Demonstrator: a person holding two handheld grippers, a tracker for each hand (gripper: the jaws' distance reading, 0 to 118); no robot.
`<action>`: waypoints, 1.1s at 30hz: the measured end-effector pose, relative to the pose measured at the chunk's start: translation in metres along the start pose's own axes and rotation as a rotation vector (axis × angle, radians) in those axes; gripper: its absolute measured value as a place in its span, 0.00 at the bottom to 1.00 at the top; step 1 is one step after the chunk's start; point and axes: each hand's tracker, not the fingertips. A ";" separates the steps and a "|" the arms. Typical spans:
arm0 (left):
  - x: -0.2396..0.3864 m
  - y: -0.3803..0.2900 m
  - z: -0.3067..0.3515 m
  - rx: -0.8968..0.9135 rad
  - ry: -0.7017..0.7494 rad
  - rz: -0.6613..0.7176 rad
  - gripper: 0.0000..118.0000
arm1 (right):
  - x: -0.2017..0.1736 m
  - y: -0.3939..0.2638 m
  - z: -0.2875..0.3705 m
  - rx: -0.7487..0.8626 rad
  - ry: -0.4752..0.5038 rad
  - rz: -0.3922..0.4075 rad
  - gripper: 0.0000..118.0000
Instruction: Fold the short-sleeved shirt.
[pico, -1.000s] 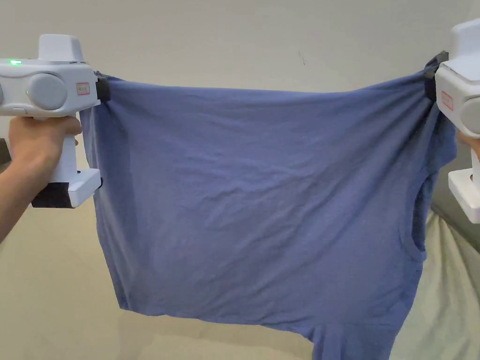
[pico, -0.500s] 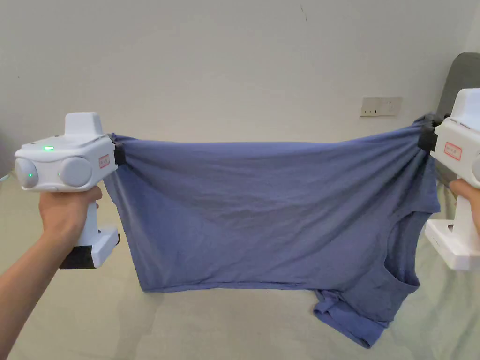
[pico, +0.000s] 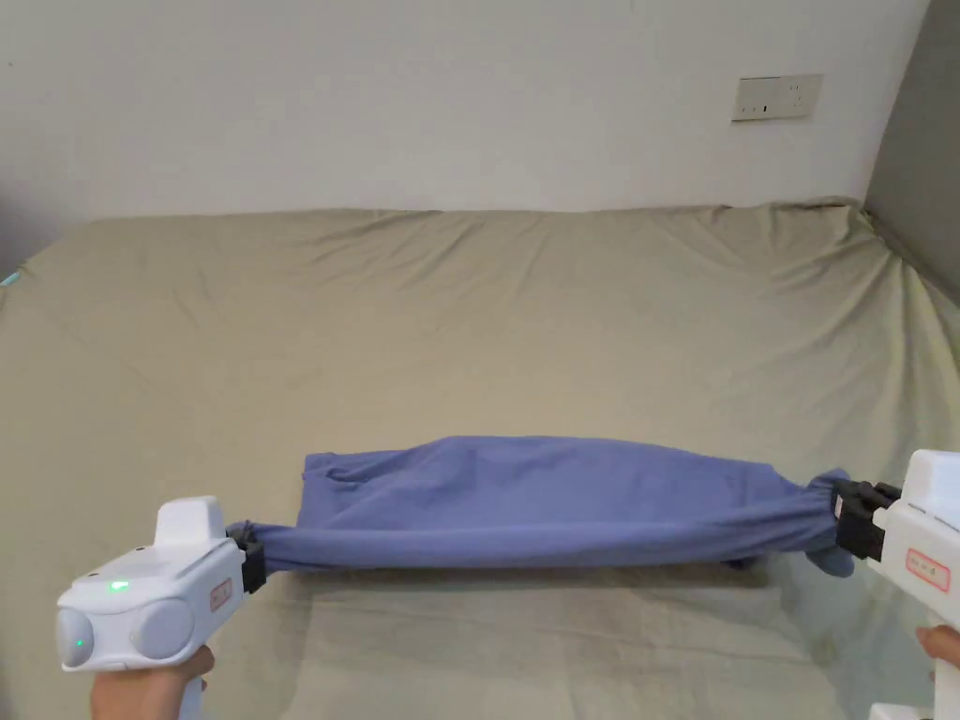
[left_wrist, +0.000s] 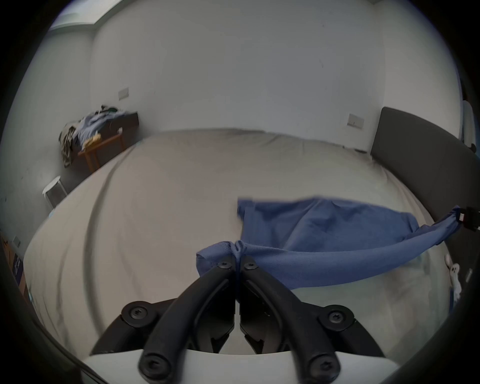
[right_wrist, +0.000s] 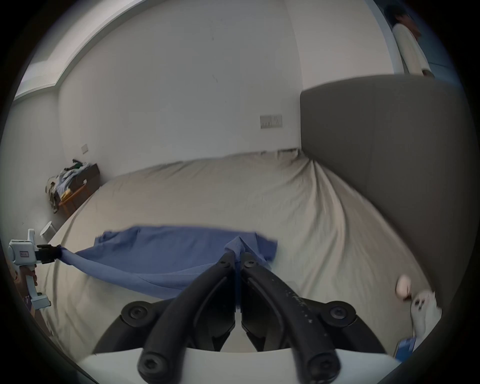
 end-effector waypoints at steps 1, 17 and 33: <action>-0.006 -0.016 0.007 -0.020 -0.004 0.006 0.01 | 0.000 -0.016 0.009 -0.013 -0.002 -0.001 0.03; -0.038 -0.173 0.132 -0.226 0.028 -0.021 0.01 | 0.014 -0.194 0.147 -0.231 0.002 -0.092 0.03; -0.028 -0.159 0.134 -0.218 -0.029 0.114 0.91 | 0.007 -0.194 0.123 -0.295 -0.111 -0.078 0.70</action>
